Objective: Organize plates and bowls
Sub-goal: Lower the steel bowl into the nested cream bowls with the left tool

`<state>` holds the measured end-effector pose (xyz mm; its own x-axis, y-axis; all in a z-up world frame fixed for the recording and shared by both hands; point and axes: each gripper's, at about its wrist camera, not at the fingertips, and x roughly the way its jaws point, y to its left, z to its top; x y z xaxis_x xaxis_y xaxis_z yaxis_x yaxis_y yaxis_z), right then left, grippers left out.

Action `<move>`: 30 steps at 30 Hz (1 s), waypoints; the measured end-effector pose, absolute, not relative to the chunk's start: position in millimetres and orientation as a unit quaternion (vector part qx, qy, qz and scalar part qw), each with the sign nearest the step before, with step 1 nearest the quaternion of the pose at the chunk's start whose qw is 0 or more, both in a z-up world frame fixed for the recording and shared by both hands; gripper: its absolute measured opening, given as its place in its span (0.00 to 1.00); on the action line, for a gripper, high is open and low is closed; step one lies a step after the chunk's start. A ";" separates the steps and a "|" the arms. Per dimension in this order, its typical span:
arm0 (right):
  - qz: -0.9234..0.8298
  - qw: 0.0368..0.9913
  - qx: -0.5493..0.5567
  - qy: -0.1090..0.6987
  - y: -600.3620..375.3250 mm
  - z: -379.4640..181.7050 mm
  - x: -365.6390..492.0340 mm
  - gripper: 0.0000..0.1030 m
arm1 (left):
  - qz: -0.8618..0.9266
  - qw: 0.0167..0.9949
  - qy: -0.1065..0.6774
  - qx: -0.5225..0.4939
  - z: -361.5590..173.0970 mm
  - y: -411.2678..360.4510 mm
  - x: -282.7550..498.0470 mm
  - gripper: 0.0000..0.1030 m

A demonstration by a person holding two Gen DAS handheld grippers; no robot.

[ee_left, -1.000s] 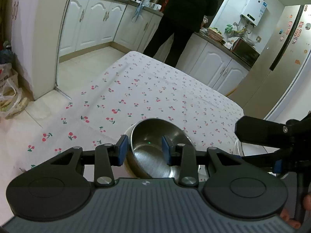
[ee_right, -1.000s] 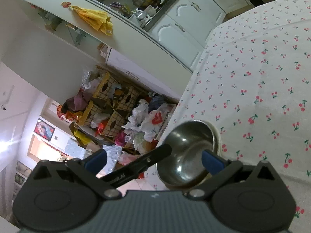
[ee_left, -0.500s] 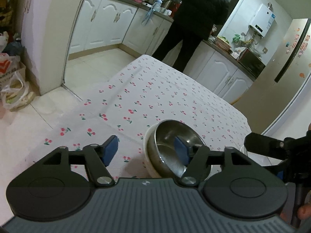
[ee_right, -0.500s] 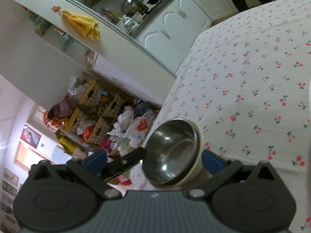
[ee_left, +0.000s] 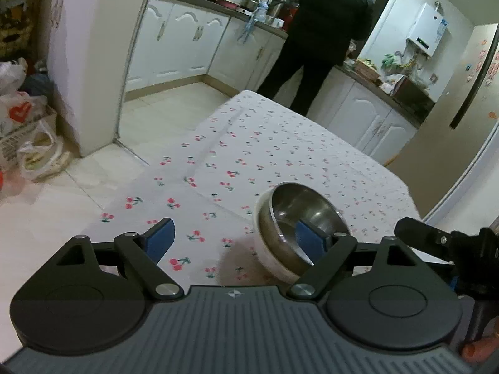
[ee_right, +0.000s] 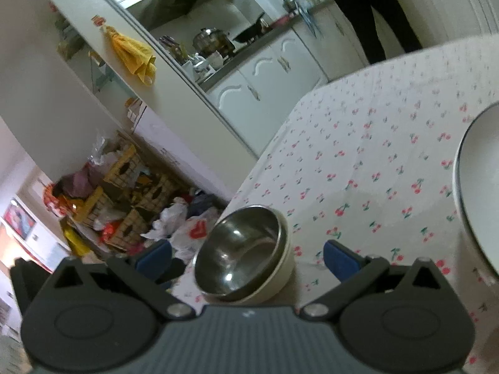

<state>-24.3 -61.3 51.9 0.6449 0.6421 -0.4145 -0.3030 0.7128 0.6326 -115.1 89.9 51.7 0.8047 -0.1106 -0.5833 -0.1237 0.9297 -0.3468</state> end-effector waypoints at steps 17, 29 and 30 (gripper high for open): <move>0.256 0.889 0.220 0.310 -55.4 55.6 -45.0 1.00 | 0.045 0.941 0.312 -0.122 52.4 81.9 -122.1 1.00; 0.206 0.899 0.207 0.325 -56.9 59.3 -39.2 1.00 | 0.053 0.939 0.322 -0.112 46.8 82.5 -118.6 1.00; 0.202 0.900 0.206 0.327 -57.0 58.5 -37.9 1.00 | 0.053 0.938 0.323 -0.114 46.0 82.5 -118.5 1.00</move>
